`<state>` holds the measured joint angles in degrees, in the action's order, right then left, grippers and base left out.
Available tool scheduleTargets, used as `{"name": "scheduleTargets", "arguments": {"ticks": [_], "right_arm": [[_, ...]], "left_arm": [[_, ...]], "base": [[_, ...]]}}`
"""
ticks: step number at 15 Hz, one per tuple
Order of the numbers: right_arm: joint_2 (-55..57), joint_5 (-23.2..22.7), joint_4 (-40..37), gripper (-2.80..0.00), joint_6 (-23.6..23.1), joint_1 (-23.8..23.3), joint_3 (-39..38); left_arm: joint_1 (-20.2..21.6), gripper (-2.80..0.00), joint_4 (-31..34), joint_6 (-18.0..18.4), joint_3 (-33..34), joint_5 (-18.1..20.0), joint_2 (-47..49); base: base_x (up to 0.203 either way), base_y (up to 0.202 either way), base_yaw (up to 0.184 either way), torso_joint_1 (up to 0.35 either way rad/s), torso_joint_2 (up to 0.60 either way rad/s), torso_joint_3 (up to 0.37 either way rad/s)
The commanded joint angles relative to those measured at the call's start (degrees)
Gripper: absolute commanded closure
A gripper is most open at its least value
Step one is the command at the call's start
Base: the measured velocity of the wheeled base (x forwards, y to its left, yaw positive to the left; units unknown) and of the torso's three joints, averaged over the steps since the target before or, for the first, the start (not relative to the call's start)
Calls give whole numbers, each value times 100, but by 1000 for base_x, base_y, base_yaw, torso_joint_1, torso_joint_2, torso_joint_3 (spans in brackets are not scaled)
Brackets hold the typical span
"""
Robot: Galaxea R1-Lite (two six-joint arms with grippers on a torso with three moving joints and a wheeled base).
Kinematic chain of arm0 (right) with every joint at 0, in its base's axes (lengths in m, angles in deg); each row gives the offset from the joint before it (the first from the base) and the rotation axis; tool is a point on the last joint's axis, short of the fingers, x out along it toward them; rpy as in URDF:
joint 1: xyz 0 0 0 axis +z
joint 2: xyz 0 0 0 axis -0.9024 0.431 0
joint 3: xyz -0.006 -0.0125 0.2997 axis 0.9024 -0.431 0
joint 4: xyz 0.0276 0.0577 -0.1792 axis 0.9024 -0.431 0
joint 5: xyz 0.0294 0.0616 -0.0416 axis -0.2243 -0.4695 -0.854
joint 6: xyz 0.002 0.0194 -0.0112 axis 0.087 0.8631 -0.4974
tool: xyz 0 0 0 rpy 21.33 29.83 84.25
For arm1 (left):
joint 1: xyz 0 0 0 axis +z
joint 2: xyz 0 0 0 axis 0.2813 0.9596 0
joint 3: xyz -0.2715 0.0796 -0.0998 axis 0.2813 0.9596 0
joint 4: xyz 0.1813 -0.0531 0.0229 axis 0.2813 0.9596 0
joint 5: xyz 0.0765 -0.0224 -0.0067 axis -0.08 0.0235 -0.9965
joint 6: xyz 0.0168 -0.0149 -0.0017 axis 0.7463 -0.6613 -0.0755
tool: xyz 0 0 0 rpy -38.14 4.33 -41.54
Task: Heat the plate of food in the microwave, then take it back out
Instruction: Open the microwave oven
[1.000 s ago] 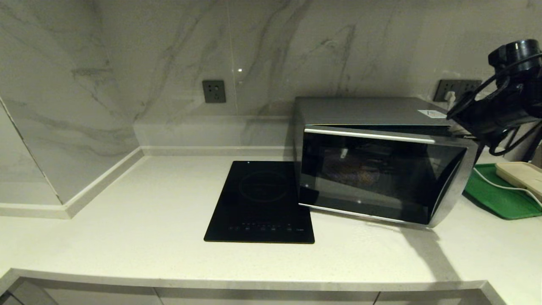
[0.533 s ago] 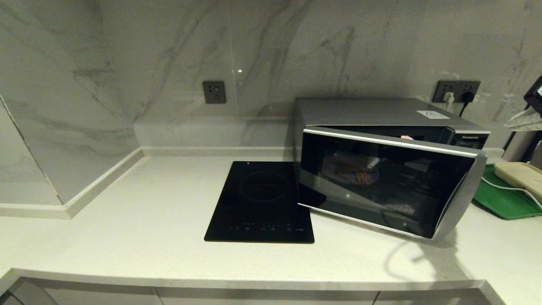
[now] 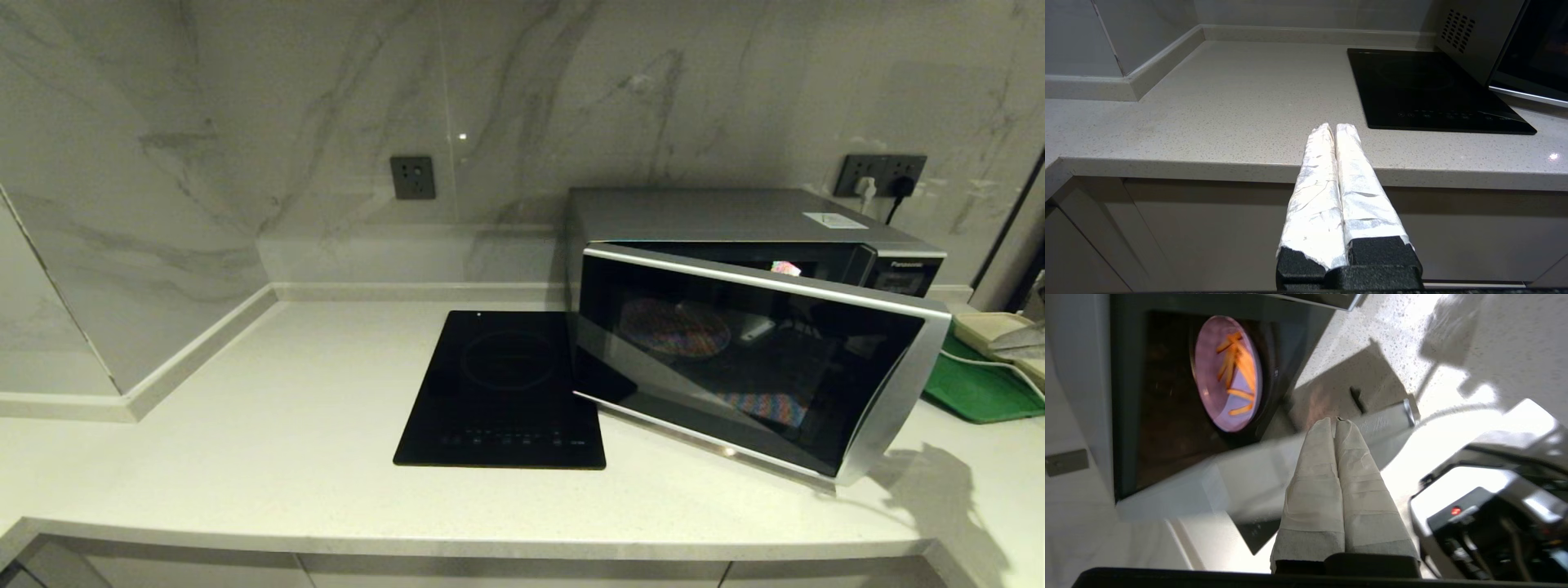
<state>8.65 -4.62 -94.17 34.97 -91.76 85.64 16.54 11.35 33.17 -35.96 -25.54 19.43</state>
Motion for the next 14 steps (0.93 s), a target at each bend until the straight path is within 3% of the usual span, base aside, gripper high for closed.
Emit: {"name": "scheduleTargets", "arguments": {"ticks": [1, 2, 5, 8, 10, 14], "right_arm": [[472, -123, 743, 0, 35, -158, -506], [594, -209, 782, 0, 34, -162, -522], [902, -1054, 808, 0, 54, -178, -458], [1048, -2312, 815, 0, -77, -256, -829], [1053, -2510, 807, 0, -703, -256, -1031], [1017, -2514, 790, 0, -1063, -242, -974]], "left_arm": [[6, 0, -5, -5, 1, -2, -9], [1, 0, -5, -5, 1, -2, 0], [5, 0, -5, -5, 1, -2, 0], [1, 0, -5, -5, 1, -2, -9], [5, 0, -5, -5, 1, -2, -7], [-2, 0, -5, -5, 1, -2, -9]], "base": [[0, 0, 0, 0, 0, 0], [0, 0, 0, 0, 0, 0], [0, 0, 0, 0, 0, 0], [0, 0, 0, 0, 0, 0], [0, 0, 0, 0, 0, 0], [0, 0, 0, 0, 0, 0]]}}
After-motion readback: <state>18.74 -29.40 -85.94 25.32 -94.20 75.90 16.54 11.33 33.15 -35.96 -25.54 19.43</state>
